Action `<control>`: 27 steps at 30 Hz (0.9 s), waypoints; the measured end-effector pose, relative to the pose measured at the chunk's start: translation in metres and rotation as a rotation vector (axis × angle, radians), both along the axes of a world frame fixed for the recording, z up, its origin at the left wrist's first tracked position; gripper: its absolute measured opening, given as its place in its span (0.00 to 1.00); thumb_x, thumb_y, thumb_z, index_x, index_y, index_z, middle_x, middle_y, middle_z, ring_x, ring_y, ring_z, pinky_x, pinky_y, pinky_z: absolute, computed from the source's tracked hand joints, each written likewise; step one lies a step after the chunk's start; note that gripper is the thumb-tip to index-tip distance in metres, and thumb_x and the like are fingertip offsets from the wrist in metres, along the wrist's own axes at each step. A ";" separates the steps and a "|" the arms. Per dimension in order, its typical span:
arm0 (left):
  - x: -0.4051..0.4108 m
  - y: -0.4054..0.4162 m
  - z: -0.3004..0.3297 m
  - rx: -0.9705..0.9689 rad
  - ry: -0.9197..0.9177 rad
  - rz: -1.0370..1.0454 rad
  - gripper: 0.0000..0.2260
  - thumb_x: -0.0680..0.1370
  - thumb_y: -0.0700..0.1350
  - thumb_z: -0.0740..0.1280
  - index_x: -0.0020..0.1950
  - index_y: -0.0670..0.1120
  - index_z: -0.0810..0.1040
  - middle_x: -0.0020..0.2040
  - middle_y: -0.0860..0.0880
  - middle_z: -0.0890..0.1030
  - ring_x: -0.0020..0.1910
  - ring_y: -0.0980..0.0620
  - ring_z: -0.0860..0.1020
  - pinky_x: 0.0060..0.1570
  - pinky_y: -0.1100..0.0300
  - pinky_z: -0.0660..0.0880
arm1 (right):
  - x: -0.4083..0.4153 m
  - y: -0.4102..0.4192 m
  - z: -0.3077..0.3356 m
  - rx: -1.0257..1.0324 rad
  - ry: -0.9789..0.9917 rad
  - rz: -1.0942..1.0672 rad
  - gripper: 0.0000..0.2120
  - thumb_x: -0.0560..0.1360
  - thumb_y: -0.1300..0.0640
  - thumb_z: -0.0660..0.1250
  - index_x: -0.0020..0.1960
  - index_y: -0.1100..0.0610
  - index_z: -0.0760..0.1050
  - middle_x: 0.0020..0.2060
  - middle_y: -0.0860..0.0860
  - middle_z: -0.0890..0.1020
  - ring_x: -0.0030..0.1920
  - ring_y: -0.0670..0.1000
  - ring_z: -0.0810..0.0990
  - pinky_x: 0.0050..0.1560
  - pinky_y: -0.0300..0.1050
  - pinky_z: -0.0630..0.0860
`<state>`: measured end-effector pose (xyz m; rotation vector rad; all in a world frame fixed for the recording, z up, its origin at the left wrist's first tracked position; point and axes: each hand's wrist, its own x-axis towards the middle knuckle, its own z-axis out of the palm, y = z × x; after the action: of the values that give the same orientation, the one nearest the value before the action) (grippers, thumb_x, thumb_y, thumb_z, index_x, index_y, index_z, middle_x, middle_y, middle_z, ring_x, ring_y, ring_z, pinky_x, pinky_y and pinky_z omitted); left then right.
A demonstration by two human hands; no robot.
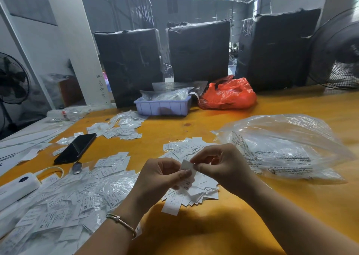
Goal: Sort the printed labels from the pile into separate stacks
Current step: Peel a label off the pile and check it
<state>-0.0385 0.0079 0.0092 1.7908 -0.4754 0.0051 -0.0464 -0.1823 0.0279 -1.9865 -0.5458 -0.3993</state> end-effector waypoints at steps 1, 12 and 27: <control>0.000 0.000 -0.001 -0.012 0.003 -0.003 0.10 0.69 0.48 0.74 0.44 0.43 0.84 0.40 0.45 0.87 0.40 0.48 0.85 0.35 0.63 0.78 | 0.000 0.001 0.000 -0.011 0.019 0.008 0.07 0.69 0.68 0.72 0.44 0.59 0.85 0.36 0.48 0.85 0.34 0.39 0.80 0.35 0.30 0.73; 0.004 0.002 -0.002 -0.032 0.026 0.010 0.11 0.69 0.44 0.74 0.48 0.39 0.82 0.41 0.42 0.86 0.43 0.45 0.86 0.41 0.58 0.81 | 0.011 -0.008 -0.004 -0.035 0.074 0.003 0.05 0.71 0.63 0.71 0.40 0.55 0.85 0.38 0.47 0.81 0.38 0.46 0.78 0.36 0.34 0.71; 0.027 0.053 -0.005 0.589 -0.061 0.737 0.13 0.72 0.45 0.62 0.27 0.48 0.67 0.25 0.53 0.68 0.28 0.50 0.64 0.31 0.58 0.59 | 0.044 -0.073 -0.014 -0.788 0.356 -0.929 0.09 0.75 0.55 0.62 0.54 0.56 0.75 0.53 0.53 0.75 0.57 0.56 0.72 0.54 0.49 0.65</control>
<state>-0.0117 0.0609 0.0044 2.4608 0.1935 0.4750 -0.0020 -0.2556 0.0134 -2.9262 0.5935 -0.3906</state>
